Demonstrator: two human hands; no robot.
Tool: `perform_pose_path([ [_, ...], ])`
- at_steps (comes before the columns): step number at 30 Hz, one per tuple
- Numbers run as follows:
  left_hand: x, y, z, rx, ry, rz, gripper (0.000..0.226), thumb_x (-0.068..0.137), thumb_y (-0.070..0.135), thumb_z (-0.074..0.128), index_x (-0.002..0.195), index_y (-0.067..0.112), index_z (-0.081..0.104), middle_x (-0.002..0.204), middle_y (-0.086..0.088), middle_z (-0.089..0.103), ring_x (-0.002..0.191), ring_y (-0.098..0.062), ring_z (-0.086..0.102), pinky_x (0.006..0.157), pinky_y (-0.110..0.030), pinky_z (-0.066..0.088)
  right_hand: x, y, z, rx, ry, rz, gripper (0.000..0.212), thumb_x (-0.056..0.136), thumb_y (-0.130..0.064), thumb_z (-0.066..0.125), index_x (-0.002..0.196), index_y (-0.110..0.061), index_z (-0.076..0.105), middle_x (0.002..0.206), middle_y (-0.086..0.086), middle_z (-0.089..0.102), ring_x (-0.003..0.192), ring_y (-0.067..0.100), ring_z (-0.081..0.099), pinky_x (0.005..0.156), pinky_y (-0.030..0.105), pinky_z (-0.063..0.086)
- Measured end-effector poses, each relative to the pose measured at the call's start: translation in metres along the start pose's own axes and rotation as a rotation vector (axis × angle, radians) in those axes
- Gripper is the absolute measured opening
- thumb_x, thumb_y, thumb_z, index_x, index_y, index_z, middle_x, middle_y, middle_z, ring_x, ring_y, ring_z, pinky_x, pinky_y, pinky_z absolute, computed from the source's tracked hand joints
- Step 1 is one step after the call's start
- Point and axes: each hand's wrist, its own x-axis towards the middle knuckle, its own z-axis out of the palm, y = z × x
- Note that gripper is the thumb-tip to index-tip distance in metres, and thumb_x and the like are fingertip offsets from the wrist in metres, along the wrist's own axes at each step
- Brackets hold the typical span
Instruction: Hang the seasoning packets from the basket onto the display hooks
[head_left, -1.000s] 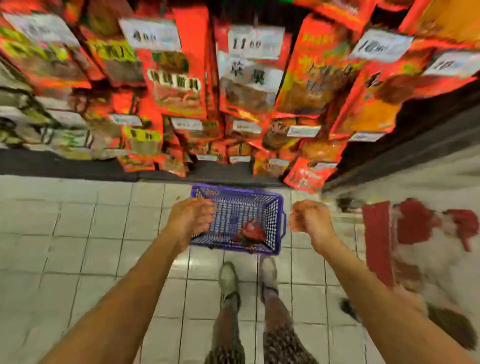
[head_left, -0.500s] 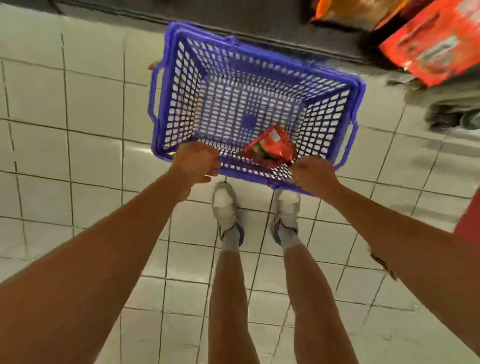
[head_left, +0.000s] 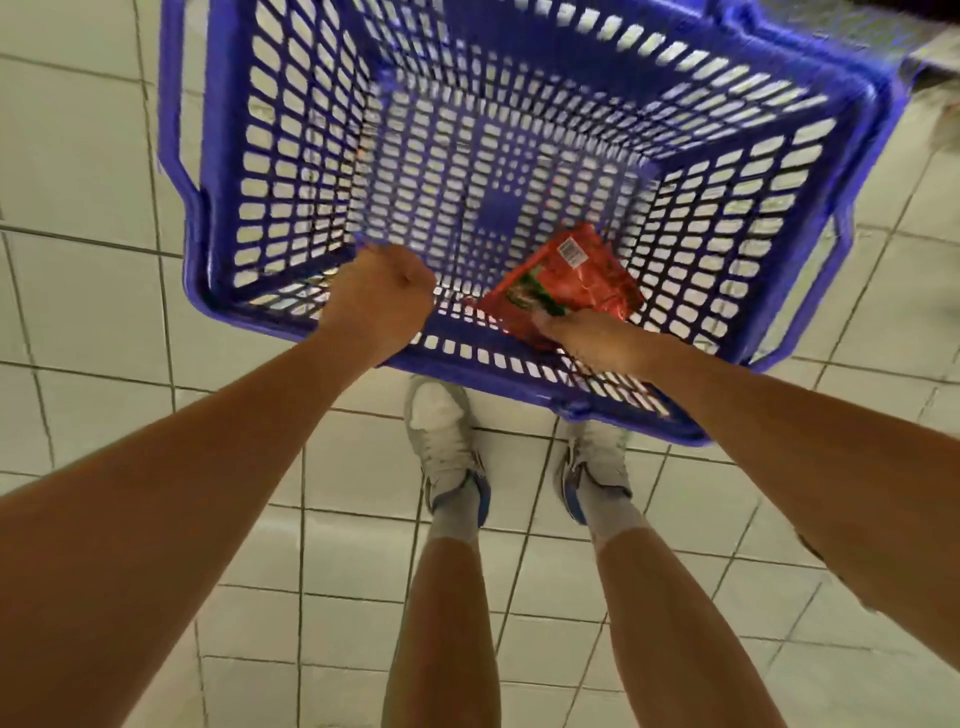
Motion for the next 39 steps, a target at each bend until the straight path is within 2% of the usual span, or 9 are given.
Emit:
perform_pose_path([
  [6,-0.011,0.002,0.003,-0.123,0.044,-0.021,0.021,0.093,0.014,0.055,0.095,0.008,0.076,0.093,-0.021,0.075,0.091,-0.043,0.070,0.079,-0.054,0.058,-0.069,0.004,0.001,-0.080,-0.151,-0.225,0.088,0.080,-0.086,0.047,0.153,-0.039,0.039,0.156,-0.010,0.043,0.136,0.010,0.042,0.109,0.025,0.030],
  [10,-0.009,-0.002,0.008,-0.088,0.042,0.001,0.025,0.095,0.019,0.053,0.095,0.008,0.075,0.092,-0.018,0.075,0.091,-0.040,0.070,0.084,-0.053,0.058,-0.075,0.016,0.018,-0.098,-0.063,-0.286,0.060,0.097,-0.055,0.056,0.151,-0.029,0.044,0.151,-0.005,0.048,0.130,0.010,0.045,0.102,0.017,0.030],
  [14,0.003,-0.006,0.018,0.105,-0.043,0.046,0.027,0.098,0.017,0.048,0.100,0.010,0.074,0.099,-0.015,0.074,0.094,-0.035,0.068,0.082,-0.041,0.057,-0.042,0.018,0.013,0.051,0.251,-0.296,0.028,0.103,-0.018,0.055,0.126,-0.028,0.067,0.121,0.004,0.069,0.106,0.020,0.061,0.097,0.034,0.048],
  [16,0.010,-0.007,0.022,0.190,-0.077,0.084,0.026,0.097,0.015,0.049,0.103,0.009,0.073,0.102,-0.014,0.073,0.095,-0.033,0.067,0.085,-0.040,0.056,-0.012,0.024,0.003,-0.261,0.287,-0.305,0.049,0.092,-0.010,0.062,0.139,-0.023,0.056,0.133,0.011,0.063,0.120,0.031,0.060,0.102,0.042,0.049],
  [18,0.019,-0.005,0.025,0.193,-0.106,0.105,0.026,0.096,0.014,0.049,0.104,0.011,0.074,0.105,-0.012,0.073,0.099,-0.032,0.067,0.088,-0.043,0.056,0.015,0.032,-0.001,-0.677,0.191,-0.233,0.091,0.083,-0.019,0.071,0.159,-0.023,0.021,0.164,0.013,0.025,0.151,0.036,0.025,0.121,0.052,0.028],
  [21,0.035,-0.004,0.032,0.193,-0.111,0.124,0.026,0.096,0.013,0.050,0.100,0.006,0.075,0.103,-0.014,0.074,0.097,-0.033,0.068,0.084,-0.042,0.057,0.050,0.041,0.001,-1.080,0.125,-0.213,0.124,0.077,-0.040,0.076,0.158,-0.026,-0.016,0.168,0.008,-0.017,0.154,0.033,-0.017,0.124,0.059,0.000],
  [31,0.055,-0.013,0.045,0.102,-0.128,0.076,0.020,0.098,0.016,0.052,0.093,0.026,0.069,0.106,-0.004,0.074,0.097,-0.025,0.069,0.086,-0.037,0.056,0.077,0.054,-0.009,-1.027,0.408,-0.256,0.121,0.077,-0.031,0.084,0.160,-0.012,-0.002,0.168,0.015,0.011,0.154,0.042,0.010,0.122,0.061,0.015],
  [35,0.059,-0.012,0.047,0.073,-0.122,0.050,0.022,0.099,0.017,0.051,0.100,0.027,0.071,0.102,-0.002,0.073,0.087,-0.017,0.069,0.064,-0.025,0.050,0.079,0.048,-0.009,-0.908,0.449,-0.243,0.098,0.082,-0.020,0.079,0.158,-0.010,0.018,0.163,0.018,0.027,0.150,0.047,0.019,0.120,0.064,0.024],
  [39,0.057,-0.007,0.051,0.060,-0.122,0.044,0.022,0.097,0.014,0.053,0.089,0.028,0.069,0.101,-0.004,0.074,0.093,-0.024,0.070,0.081,-0.036,0.057,0.077,0.046,-0.021,-0.902,0.478,-0.237,0.091,0.081,-0.022,0.079,0.152,-0.012,0.023,0.157,0.018,0.034,0.146,0.042,0.028,0.116,0.059,0.034],
])
